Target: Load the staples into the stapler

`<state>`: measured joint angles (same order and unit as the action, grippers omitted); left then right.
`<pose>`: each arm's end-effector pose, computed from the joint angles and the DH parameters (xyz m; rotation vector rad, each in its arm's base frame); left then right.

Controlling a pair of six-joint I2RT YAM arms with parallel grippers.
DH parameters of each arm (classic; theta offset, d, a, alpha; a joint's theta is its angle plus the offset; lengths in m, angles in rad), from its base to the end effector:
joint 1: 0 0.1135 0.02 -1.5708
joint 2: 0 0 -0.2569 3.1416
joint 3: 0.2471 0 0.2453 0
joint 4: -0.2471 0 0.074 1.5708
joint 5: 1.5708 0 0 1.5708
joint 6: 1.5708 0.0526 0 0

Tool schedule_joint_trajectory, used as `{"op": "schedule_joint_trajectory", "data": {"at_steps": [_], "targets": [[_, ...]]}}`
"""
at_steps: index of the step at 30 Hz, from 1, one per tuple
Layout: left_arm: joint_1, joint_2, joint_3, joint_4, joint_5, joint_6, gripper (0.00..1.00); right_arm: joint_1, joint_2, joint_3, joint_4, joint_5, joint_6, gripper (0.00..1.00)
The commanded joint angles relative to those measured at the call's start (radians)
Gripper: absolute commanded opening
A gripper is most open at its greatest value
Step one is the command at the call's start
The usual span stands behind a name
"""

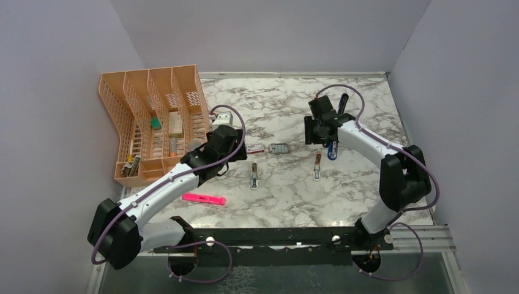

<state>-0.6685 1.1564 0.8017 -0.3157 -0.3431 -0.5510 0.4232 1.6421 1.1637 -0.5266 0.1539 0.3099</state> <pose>0.2128 -0.1456 0.2456 -0.0548 2.2110 -0.2970 0.3175 0.1342 0.2072 -0.0876 2.5581 0.0824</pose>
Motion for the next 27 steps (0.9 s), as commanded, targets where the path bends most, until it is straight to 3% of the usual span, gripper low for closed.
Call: {"op": "schedule_joint_trajectory", "data": {"at_steps": [1, 12, 19, 27], "targets": [[0.006, -0.027, -0.008, 0.021, 0.026, 0.014, 0.71, -0.006, 0.059, 0.058, -0.086, 0.08, 0.062, 0.58], [0.004, -0.05, -0.021, 0.023, 0.016, 0.014, 0.71, 0.009, 0.056, 0.081, -0.027, -0.045, 0.009, 0.58], [0.006, -0.043, -0.021, 0.026, 0.014, 0.016, 0.71, 0.078, 0.147, 0.178, -0.07, -0.036, 0.025, 0.44], [0.007, -0.038, -0.017, 0.026, 0.01, 0.019, 0.71, 0.185, 0.284, 0.296, -0.095, -0.017, 0.054, 0.47]]}}
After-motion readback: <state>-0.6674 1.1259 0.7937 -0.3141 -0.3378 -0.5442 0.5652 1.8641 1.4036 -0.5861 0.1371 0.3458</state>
